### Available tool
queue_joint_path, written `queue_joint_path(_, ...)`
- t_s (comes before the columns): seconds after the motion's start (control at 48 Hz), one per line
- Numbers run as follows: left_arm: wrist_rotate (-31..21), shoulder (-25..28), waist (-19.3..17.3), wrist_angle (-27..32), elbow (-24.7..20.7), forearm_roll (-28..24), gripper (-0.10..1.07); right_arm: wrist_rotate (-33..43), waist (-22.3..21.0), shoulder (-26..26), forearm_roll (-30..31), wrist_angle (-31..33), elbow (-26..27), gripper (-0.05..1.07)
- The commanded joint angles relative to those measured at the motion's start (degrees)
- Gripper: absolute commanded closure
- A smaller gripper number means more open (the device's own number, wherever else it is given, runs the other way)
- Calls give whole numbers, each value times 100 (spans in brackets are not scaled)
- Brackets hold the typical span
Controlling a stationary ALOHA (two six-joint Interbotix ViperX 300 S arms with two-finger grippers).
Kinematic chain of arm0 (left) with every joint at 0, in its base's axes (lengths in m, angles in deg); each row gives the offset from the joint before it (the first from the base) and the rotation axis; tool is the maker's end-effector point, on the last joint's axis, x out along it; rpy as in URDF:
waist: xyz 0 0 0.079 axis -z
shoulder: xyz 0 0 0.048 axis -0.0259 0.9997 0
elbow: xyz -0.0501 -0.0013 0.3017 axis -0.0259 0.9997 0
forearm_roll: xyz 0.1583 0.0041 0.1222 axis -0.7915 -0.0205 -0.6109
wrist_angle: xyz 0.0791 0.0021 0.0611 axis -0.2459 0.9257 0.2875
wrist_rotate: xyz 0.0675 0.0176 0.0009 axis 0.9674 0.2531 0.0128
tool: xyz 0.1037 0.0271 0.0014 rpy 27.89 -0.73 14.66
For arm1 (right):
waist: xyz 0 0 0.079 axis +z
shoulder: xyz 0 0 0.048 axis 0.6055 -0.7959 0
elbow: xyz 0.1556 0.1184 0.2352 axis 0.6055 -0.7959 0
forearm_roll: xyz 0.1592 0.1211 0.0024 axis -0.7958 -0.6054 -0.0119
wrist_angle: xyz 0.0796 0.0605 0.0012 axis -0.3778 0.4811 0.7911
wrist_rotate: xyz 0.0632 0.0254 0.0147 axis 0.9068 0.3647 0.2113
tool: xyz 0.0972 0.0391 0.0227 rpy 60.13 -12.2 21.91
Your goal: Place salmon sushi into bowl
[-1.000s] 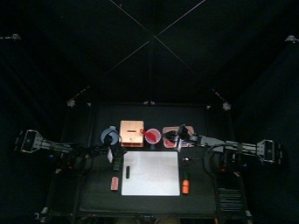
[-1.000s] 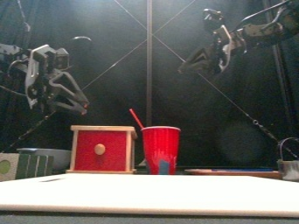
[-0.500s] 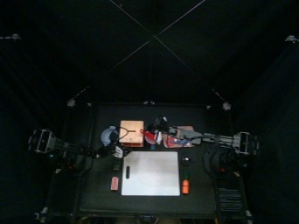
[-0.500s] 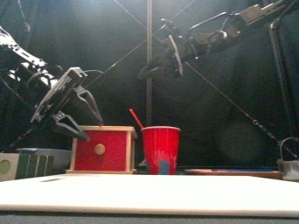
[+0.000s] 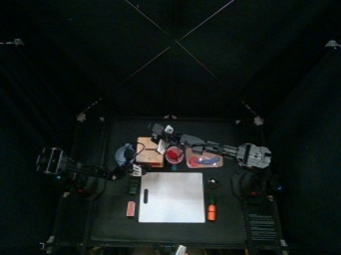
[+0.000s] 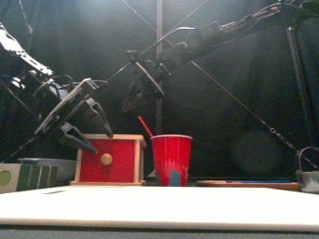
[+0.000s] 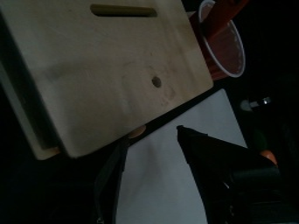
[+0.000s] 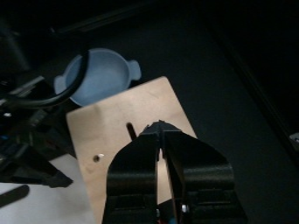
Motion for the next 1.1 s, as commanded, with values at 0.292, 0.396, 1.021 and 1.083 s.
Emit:
queue_joint_path(0.292,9,422,-114,-44,-343,255,13,-35,-26,-773,141,1002,1248,93)
queue_joint_path(0.396,9,527,-141,-44,-404,281,13,-26,0,-888,193,1116,1283,93)
queue_joint_path(1.021,9,870,-308,18,-686,378,30,-26,-18,-1072,202,1380,1266,93)
queue_joint_path(1.083,9,870,-308,88,-686,396,36,-26,-18,-1072,202,1371,1266,93)
